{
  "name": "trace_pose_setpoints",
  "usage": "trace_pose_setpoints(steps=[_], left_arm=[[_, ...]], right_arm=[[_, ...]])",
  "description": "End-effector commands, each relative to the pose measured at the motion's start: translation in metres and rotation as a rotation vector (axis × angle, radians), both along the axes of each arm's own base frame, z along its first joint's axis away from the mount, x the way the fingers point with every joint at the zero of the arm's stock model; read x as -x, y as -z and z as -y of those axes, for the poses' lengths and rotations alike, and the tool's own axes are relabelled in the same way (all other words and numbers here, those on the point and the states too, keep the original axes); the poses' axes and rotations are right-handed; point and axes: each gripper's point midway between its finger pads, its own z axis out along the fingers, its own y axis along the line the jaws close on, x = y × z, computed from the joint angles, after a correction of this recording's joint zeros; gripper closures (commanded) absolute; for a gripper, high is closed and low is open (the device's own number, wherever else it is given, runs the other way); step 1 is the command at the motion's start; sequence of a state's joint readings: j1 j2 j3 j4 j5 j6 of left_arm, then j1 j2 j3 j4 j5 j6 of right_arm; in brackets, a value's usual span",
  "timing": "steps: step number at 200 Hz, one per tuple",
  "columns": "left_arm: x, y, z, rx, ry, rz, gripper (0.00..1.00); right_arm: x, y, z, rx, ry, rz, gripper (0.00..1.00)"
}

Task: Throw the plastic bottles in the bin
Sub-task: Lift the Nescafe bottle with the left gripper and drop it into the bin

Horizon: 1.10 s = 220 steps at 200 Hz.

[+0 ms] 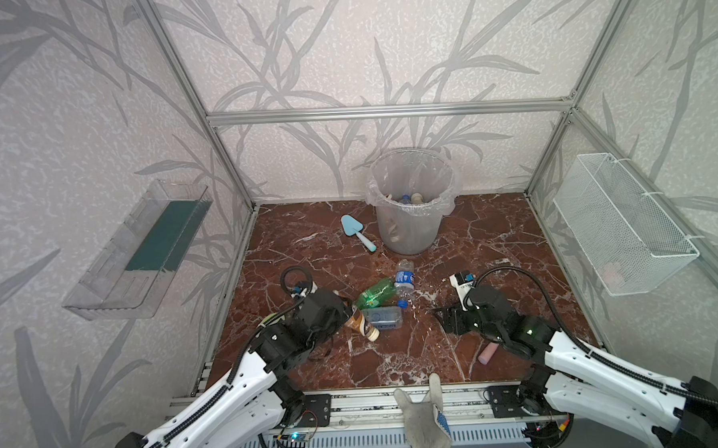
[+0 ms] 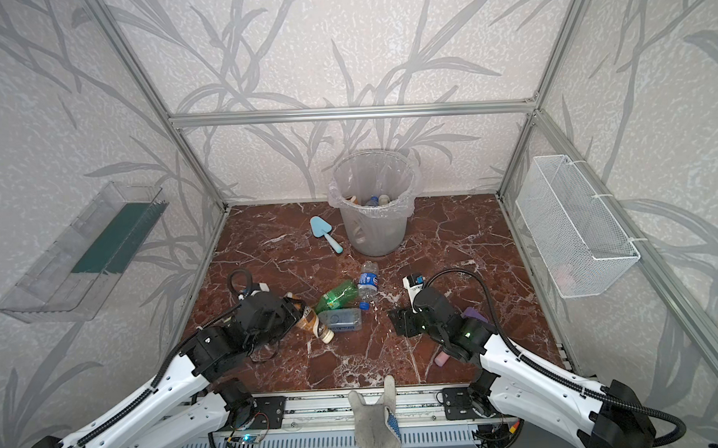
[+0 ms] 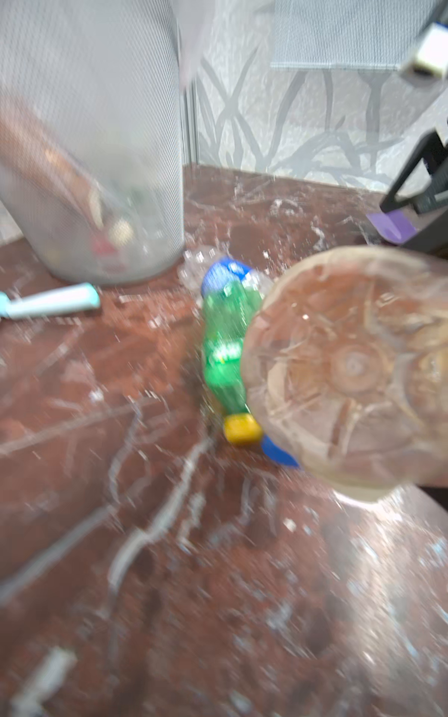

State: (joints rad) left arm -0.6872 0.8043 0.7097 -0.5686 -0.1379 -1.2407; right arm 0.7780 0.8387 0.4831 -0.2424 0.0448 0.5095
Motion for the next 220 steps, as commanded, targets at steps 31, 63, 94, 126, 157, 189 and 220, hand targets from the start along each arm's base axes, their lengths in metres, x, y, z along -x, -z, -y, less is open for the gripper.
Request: trace_pose_setpoints(steps=[31, 63, 94, 126, 157, 189, 220], left_arm=[[-0.123, -0.220, 0.080, 0.054, 0.259, 0.409, 0.52], [-0.177, -0.330, 0.089, 0.001, 0.259, 0.470, 0.17], [-0.170, -0.321, 0.065, -0.061, 0.227, 0.419, 0.07], [-0.141, -0.297, 0.043, -0.183, 0.224, 0.338, 0.07], [-0.114, -0.257, 0.012, -0.146, 0.143, 0.417, 0.06], [-0.087, -0.194, -0.010, -0.202, 0.122, 0.295, 0.06], [-0.067, -0.141, -0.019, -0.205, 0.116, 0.202, 0.07]], right_arm=[[0.004, -0.016, 0.019, 0.042, 0.034, 0.039, 0.27], [0.004, -0.039, 0.028, 0.057, 0.052, 0.064, 0.26], [0.006, -0.043, 0.035, 0.029, 0.087, 0.082, 0.26], [0.005, -0.031, 0.028, 0.038, 0.066, 0.047, 0.26], [0.001, -0.020, 0.017, 0.020, 0.052, 0.022, 0.26], [-0.001, -0.010, 0.004, 0.003, 0.039, -0.026, 0.27], [-0.004, -0.002, -0.003, -0.017, 0.065, -0.093, 0.27]])
